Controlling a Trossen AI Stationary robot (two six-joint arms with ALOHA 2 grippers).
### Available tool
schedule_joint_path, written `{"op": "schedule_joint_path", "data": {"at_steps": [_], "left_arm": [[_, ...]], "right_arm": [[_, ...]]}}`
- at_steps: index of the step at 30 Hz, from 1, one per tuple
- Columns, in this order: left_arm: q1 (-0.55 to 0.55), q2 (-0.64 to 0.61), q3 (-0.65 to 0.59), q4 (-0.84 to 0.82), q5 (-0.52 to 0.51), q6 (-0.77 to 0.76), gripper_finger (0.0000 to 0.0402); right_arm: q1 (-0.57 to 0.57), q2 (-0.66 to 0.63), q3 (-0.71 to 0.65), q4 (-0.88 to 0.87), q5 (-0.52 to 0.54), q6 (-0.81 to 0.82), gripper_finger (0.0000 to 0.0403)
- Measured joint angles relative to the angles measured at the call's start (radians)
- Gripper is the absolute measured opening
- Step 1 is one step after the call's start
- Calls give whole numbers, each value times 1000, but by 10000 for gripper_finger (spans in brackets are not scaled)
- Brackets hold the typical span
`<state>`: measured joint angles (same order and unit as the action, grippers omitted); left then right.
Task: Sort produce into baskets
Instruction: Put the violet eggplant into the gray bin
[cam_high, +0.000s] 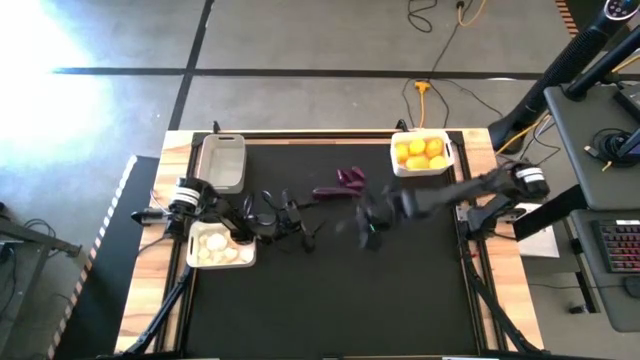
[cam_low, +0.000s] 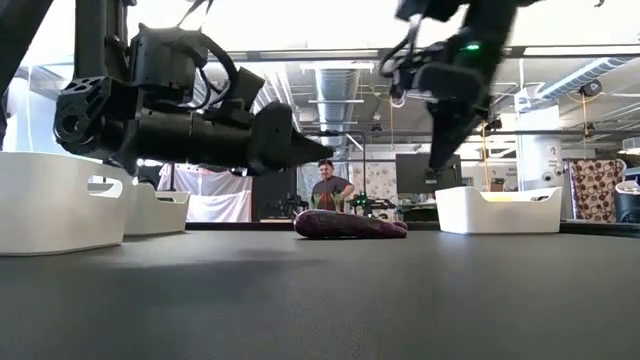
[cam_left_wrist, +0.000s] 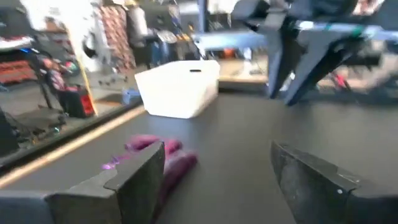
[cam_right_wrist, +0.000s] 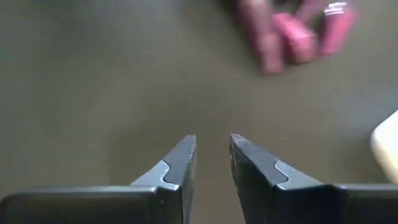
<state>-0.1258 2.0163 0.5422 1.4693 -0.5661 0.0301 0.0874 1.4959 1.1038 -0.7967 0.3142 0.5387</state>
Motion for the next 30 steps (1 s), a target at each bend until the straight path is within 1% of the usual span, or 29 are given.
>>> {"op": "schedule_joint_path", "data": {"at_steps": [2,4,6,9,11,13,17,20,22,24,27,30], "left_arm": [[-23,0,-2,-51,6,-5,276],[-50,0,-4,-75,6,-20,276],[-79,-2,-7,-70,2,-43,276],[-117,-23,-7,-65,2,-41,276],[-123,-50,-7,-78,5,-40,276],[-113,-87,-6,-115,10,-58,276],[-56,-173,14,-239,98,-122,276],[10,-224,51,-407,166,-160,276],[64,-257,98,-566,218,-180,276],[117,-277,171,-753,257,-186,276],[190,-274,282,-1036,295,-172,276],[251,-239,365,-1222,345,-140,276]], "right_arm": [[81,-25,-100,154,1,42,86],[156,-35,-195,340,1,44,85],[215,-35,-282,535,2,15,84],[266,-4,-394,778,46,-50,84],[276,26,-451,881,54,-94,84],[274,54,-487,948,54,-109,84],[262,119,-523,1041,68,-147,84],[262,180,-540,1155,117,-165,84],[262,221,-544,1216,128,-193,84],[262,255,-546,1261,132,-225,84],[261,300,-546,1318,133,-267,84],[261,334,-547,1346,142,-275,84]]}}
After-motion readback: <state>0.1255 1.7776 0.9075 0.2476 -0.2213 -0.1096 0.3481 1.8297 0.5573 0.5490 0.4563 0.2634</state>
